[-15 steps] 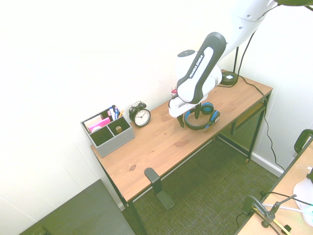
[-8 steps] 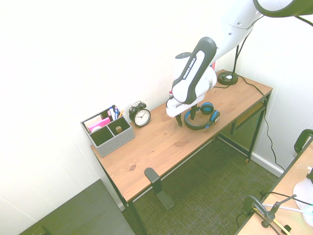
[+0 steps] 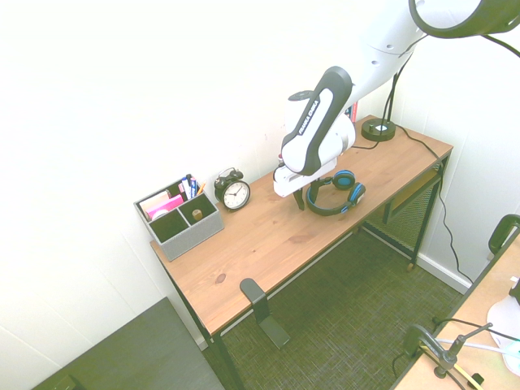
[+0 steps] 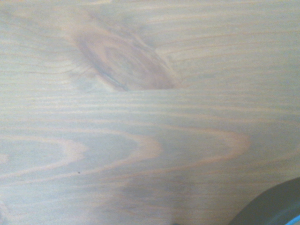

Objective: Hang the headphone

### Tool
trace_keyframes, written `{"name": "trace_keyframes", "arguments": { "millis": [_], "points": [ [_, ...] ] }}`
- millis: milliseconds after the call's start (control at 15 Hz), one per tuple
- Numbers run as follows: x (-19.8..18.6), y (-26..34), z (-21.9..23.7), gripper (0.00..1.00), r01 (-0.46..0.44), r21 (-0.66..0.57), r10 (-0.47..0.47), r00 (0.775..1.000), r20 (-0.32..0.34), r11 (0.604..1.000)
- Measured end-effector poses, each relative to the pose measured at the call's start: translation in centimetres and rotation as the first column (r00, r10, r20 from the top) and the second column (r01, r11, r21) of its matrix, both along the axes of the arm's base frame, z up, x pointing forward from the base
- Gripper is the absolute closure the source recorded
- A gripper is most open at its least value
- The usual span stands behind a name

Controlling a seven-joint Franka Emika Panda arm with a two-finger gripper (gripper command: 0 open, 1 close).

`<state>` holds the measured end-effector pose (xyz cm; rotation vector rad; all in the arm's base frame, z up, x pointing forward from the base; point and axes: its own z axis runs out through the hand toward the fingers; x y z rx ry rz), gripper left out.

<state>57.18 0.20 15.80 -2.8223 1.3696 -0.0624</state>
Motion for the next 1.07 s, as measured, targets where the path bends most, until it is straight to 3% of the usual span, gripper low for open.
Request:
{"name": "trace_keyframes", "arguments": {
  "millis": [333,600,867,1067],
  "points": [
    [0.1,-0.3,0.3,1.0,0.045,0.026,-0.045,0.999,0.002,0.999],
    [0.1,1.0,6.5,1.0,0.057,0.076,-0.061,0.997,0.046,0.995],
    [-3.9,7.1,14.0,1.0,0.025,0.167,-0.027,1.0,0.012,0.986],
    [-9.0,16.3,13.4,1.0,-0.053,0.147,0.057,0.998,-0.023,0.988]
  ]
}}
